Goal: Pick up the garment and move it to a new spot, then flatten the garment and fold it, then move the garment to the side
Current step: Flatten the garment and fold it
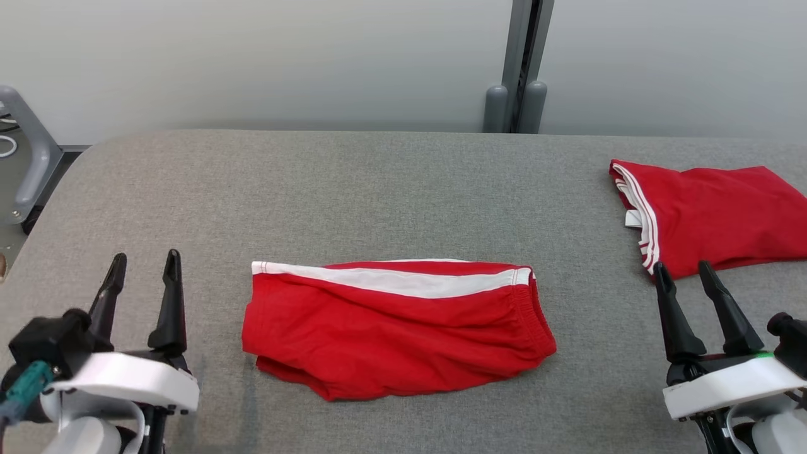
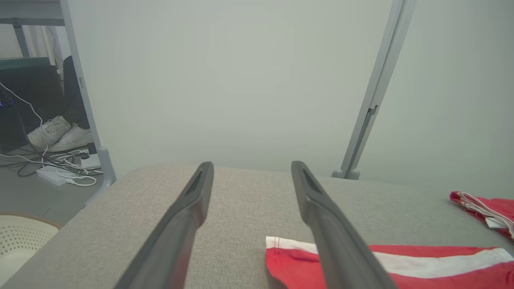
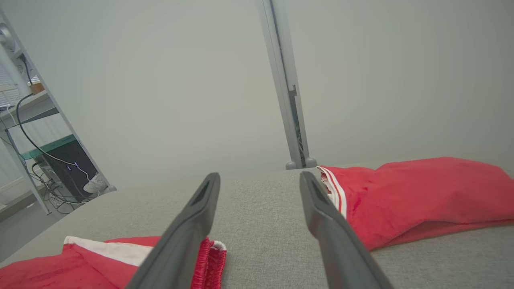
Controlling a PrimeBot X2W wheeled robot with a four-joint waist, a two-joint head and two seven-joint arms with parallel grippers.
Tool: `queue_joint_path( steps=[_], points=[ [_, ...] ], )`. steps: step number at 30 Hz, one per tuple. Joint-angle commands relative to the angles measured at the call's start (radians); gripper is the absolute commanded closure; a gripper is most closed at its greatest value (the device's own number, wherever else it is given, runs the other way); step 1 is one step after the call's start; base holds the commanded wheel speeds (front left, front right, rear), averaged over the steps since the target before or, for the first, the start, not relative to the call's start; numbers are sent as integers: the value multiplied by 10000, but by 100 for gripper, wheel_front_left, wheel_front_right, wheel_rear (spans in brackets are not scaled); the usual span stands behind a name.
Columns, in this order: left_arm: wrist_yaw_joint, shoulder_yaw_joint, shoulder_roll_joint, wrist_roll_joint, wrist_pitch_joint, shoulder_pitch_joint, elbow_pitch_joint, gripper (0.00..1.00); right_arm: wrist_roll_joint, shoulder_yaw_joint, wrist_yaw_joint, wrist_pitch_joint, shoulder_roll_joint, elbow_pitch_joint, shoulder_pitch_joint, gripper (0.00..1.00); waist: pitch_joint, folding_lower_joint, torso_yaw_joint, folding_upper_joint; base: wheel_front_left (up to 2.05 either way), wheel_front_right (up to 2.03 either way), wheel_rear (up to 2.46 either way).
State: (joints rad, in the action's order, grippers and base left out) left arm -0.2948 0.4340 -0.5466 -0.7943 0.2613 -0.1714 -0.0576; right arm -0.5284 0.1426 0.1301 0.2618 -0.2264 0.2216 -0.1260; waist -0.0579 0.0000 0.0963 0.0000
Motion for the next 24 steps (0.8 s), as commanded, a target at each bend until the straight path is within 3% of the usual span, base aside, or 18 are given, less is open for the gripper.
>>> queue_joint_path(
  steps=[1, 4, 10, 18, 24],
  points=[
    [155, -522, 428, 599, 28, 478, 132, 0, 278, -249, 12, 48, 41, 49, 197, 0, 51, 0, 65, 0, 0, 0, 0],
    [593, -1166, 1180, 1384, 29, 1083, 215, 0, 622, -457, 14, 47, 273, -1, 341, 0, 70, 0, 132, 0, 0, 0, 0],
    [1141, -1846, 2020, 2702, 30, 1624, -265, 0, 941, -573, 12, 44, 484, -2, 509, 0, 118, 0, 229, 0, 0, 0, 0],
    [2083, -2761, 2907, 3651, 30, 1844, -746, 0, 880, -403, 12, -77, 372, 226, 477, 0, 214, 0, 360, 0, 0, 0, 0],
    [2602, -3169, 3345, 4054, 31, 1851, -1041, 0, 730, 361, 12, -1097, 167, 663, -47, 0, 305, 0, 443, 0, 0, 0, 0]
  ],
)
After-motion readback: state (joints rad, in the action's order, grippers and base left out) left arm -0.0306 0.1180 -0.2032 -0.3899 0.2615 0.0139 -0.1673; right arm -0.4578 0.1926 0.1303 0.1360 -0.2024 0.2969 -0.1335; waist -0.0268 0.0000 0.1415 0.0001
